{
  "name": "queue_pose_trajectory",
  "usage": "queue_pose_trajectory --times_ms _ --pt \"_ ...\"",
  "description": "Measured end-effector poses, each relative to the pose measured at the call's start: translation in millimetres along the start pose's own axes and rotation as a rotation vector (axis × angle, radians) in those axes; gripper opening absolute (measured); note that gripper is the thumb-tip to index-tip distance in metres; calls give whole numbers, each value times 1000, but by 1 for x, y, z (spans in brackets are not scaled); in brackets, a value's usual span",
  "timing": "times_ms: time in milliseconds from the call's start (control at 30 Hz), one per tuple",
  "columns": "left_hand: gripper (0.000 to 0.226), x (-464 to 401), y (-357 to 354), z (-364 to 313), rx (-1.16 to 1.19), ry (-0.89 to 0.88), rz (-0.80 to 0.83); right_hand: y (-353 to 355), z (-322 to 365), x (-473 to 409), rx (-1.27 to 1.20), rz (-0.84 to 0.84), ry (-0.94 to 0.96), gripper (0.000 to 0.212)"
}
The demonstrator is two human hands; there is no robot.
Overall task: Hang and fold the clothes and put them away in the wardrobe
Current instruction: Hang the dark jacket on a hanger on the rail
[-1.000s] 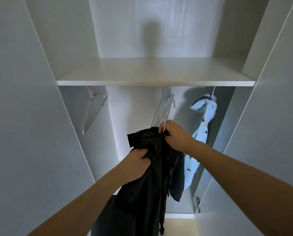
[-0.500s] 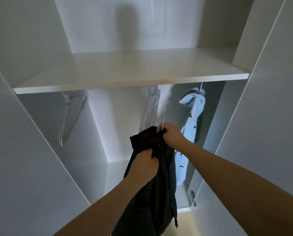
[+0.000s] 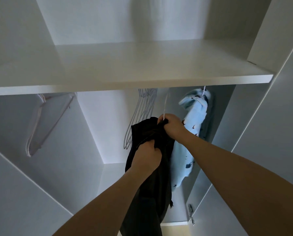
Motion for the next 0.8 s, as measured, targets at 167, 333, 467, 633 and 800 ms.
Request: queue_pose_trajectory --times_ms 167,333,467,633,800 --pt "22 -20 8 20 -80 72 160 -14 -21 -8 28 66 -31 29" --pt "27 -11 -5 25 -60 77 236 -14 -38 5 31 87 -108 33" --pt "24 -3 -15 18 -27 49 276 -3 -49 17 29 44 -154 40" --pt "16 -1 -16 17 57 72 177 -8 -39 18 26 -35 -162 32" --pt "23 39 -63 34 85 161 118 -31 -66 46 -67 32 -174 46"
Point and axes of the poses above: each hand's wrist, its own x-axis away from the middle knuckle, its own y-axis out of the back of the hand, z = x × y, the point moved 5 cm from there along -x, towards the middle knuckle, and after that the axes turned 4 degrees about y, right-handed, at the moved point
